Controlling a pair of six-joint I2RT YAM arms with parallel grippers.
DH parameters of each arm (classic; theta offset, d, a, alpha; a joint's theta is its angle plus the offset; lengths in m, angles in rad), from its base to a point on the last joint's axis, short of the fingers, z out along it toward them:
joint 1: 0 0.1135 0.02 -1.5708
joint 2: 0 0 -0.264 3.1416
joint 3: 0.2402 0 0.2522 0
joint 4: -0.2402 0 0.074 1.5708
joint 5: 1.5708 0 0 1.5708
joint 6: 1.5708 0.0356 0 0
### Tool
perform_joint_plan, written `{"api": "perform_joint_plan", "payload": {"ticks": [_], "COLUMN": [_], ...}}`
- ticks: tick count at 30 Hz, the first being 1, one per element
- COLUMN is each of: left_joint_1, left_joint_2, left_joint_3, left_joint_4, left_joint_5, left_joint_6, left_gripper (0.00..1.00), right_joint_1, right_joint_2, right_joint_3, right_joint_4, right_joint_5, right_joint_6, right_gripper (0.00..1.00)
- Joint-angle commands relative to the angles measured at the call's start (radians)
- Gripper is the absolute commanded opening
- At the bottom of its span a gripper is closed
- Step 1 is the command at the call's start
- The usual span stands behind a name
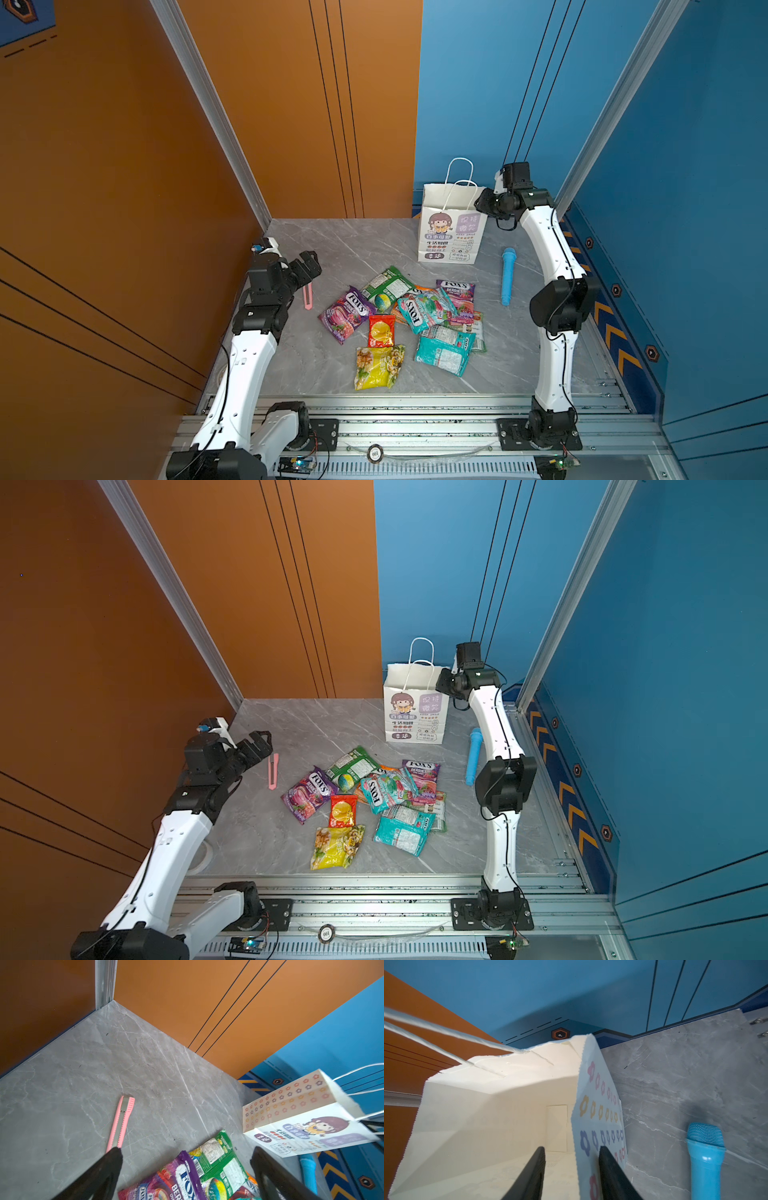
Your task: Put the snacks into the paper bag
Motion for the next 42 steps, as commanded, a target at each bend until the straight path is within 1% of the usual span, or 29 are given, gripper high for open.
{"api": "perform_joint_plan", "payload": {"ticks": [1,3,5,7,12,17,20,23,25,28,32,38,42], "left_joint_1": [0.004,0.003,-0.002,-0.016,-0.073,-0.141,-0.174,-0.195,-0.208,-0.210,-0.219,-0.244,-0.252], "left_joint_2": [0.033,0.062,0.098,0.141,0.240,0.343,0.413,0.481,0.525,0.582,0.667,0.796,0.892], "left_joint_3": [0.074,0.089,0.139,0.179,0.290,0.421,0.531,0.650,0.722,0.798,0.922,1.103,1.244], "left_joint_4": [-0.011,0.002,0.018,0.007,-0.044,-0.083,-0.157,-0.244,-0.302,-0.339,-0.376,-0.440,-0.496], "left_joint_5": [0.097,0.151,0.215,0.252,0.288,0.304,0.284,0.259,0.212,0.188,0.215,0.190,0.236], "left_joint_6": [-0.058,-0.078,-0.097,-0.101,-0.079,-0.051,0.021,0.147,0.241,0.330,0.434,0.624,0.711], "left_gripper": [0.99,1.00,0.99,0.98,0.97,0.96,0.96,0.95,0.95,0.94,0.94,0.91,0.90], "right_joint_1": [0.033,0.049,0.071,0.092,0.147,0.189,0.215,0.230,0.240,0.248,0.248,0.251,0.257], "right_joint_2": [0.029,0.038,0.043,0.051,0.061,0.061,0.059,0.060,0.062,0.064,0.057,0.050,0.049], "right_joint_3": [0.028,0.028,0.028,0.031,0.031,0.031,0.033,0.032,0.032,0.033,0.033,0.031,0.027], "right_joint_4": [-0.034,-0.036,-0.035,-0.035,-0.035,-0.034,-0.033,-0.028,-0.028,-0.028,-0.028,-0.028,-0.028], "right_joint_5": [-0.045,-0.058,-0.073,-0.086,-0.129,-0.139,-0.140,-0.151,-0.155,-0.159,-0.165,-0.198,-0.203], "right_joint_6": [-0.037,-0.050,-0.070,-0.092,-0.133,-0.119,-0.117,-0.102,-0.101,-0.097,-0.092,-0.080,-0.082], "right_gripper": [0.42,0.42,0.42,0.42,0.42,0.44,0.46,0.46,0.46,0.46,0.47,0.47,0.47]}}
